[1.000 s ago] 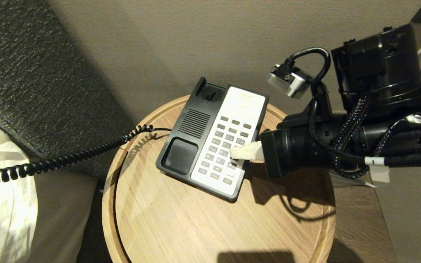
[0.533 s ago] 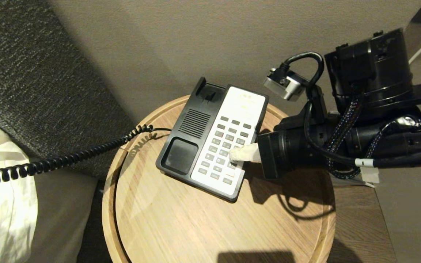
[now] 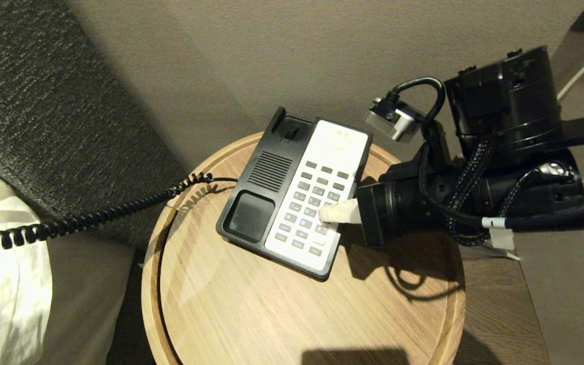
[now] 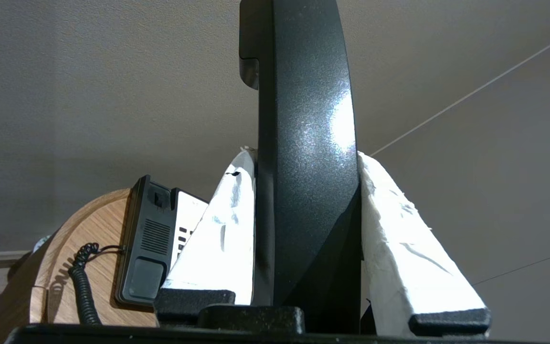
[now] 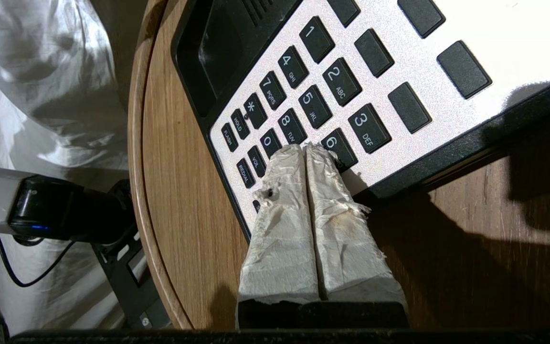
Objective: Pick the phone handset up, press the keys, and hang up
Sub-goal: Dial the number
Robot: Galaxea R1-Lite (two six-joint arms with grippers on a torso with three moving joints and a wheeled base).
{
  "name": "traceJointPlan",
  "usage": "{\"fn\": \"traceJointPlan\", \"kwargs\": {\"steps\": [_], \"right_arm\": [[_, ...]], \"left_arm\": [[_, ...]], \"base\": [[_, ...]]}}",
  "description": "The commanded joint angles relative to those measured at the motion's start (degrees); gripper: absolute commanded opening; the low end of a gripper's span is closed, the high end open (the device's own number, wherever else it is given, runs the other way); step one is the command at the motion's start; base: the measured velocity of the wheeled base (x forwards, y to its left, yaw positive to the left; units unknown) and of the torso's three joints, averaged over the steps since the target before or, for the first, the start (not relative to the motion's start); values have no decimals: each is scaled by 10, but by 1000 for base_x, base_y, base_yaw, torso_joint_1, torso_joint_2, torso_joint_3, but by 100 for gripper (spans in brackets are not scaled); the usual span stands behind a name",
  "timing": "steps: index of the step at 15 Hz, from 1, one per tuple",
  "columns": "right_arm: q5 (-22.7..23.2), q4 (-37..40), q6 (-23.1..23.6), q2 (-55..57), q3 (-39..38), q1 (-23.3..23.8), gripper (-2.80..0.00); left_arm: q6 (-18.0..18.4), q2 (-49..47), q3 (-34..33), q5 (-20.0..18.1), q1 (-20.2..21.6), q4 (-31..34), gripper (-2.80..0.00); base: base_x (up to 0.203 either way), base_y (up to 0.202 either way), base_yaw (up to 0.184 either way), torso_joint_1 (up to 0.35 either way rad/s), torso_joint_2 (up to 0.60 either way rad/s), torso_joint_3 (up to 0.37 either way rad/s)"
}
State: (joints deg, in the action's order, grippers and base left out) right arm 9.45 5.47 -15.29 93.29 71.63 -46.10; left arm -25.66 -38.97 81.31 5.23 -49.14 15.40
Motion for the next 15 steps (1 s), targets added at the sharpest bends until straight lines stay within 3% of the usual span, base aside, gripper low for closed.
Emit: {"fn": "traceJointPlan", "kwargs": {"steps": [1, 15], "right_arm": [[0, 1, 3, 2, -3, 4, -280], [0, 0, 35, 19, -10, 17, -280]], "left_arm": [[-2, -1, -1, 0, 0, 1, -280], [-2, 8, -5, -2, 0, 1, -280]], "base": [[0, 0, 0, 0, 0, 0], [0, 0, 0, 0, 0, 0]]}}
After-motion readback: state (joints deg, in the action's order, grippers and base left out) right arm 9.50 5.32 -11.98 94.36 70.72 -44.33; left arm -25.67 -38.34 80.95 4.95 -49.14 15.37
